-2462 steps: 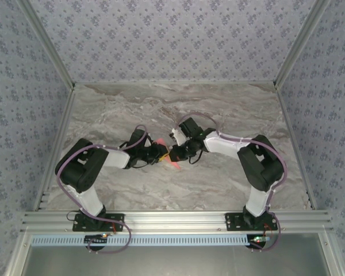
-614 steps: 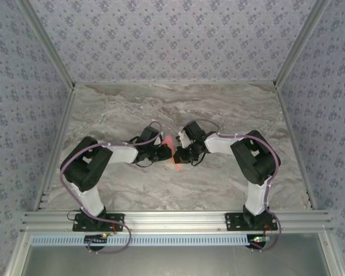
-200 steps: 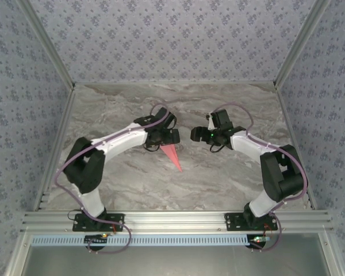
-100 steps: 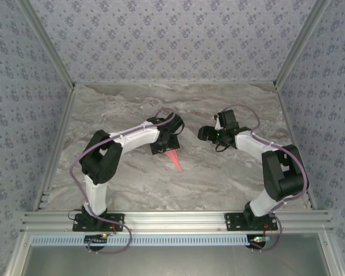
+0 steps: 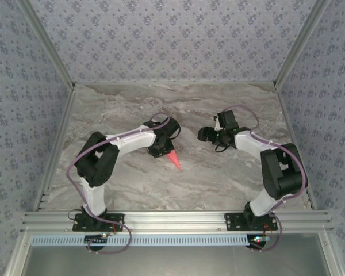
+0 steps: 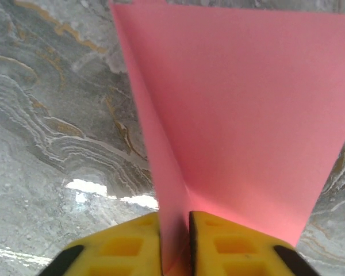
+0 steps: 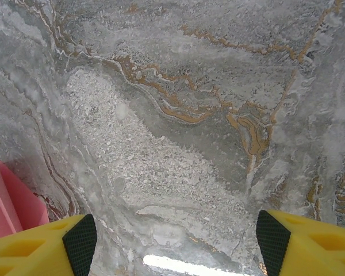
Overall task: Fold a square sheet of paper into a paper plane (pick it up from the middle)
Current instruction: Turn over the paper plane at the top-center of the table.
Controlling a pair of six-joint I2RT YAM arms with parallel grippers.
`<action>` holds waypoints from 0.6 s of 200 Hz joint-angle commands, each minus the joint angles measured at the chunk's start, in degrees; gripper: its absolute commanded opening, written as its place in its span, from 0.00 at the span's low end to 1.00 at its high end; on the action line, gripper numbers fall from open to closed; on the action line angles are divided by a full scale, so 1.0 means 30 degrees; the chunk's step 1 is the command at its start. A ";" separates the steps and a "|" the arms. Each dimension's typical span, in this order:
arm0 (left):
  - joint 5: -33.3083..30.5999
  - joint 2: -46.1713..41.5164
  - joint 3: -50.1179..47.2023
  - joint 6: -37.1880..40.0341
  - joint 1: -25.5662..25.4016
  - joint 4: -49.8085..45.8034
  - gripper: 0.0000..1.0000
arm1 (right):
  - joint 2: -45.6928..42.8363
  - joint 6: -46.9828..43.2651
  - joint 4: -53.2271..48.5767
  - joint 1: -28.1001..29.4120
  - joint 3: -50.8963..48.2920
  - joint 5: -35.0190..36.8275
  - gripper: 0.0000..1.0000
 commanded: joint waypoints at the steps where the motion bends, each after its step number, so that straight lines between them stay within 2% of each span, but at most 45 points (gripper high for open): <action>1: -0.0531 -0.1586 -0.0428 0.0411 0.0341 0.0996 0.09 | -0.0075 0.0075 -0.0386 -0.0166 0.0313 -0.0470 0.77; 21: -0.0330 -0.2637 -0.0501 0.1865 0.0476 0.2002 0.00 | -0.0478 0.0117 -0.0286 -0.0321 0.0274 -0.0853 0.77; 35: 0.0033 -0.3568 -0.0758 0.2873 0.0521 0.3069 0.00 | -0.0894 0.0243 -0.0160 -0.0409 0.0205 -0.1015 0.77; 64: 0.2944 -0.4928 -0.1708 0.4753 0.0993 0.6305 0.00 | -0.1801 0.0755 0.0072 -0.0526 -0.0078 -0.1216 0.77; 94: 0.6033 -0.4814 -0.3075 0.4631 0.1526 0.9782 0.00 | -0.2355 0.1158 0.0138 -0.0517 -0.0228 -0.1527 0.77; 120: 0.8259 -0.3887 -0.5024 0.3313 0.1908 1.4083 0.00 | -0.2514 0.1297 0.0096 -0.0349 -0.0423 -0.1547 0.76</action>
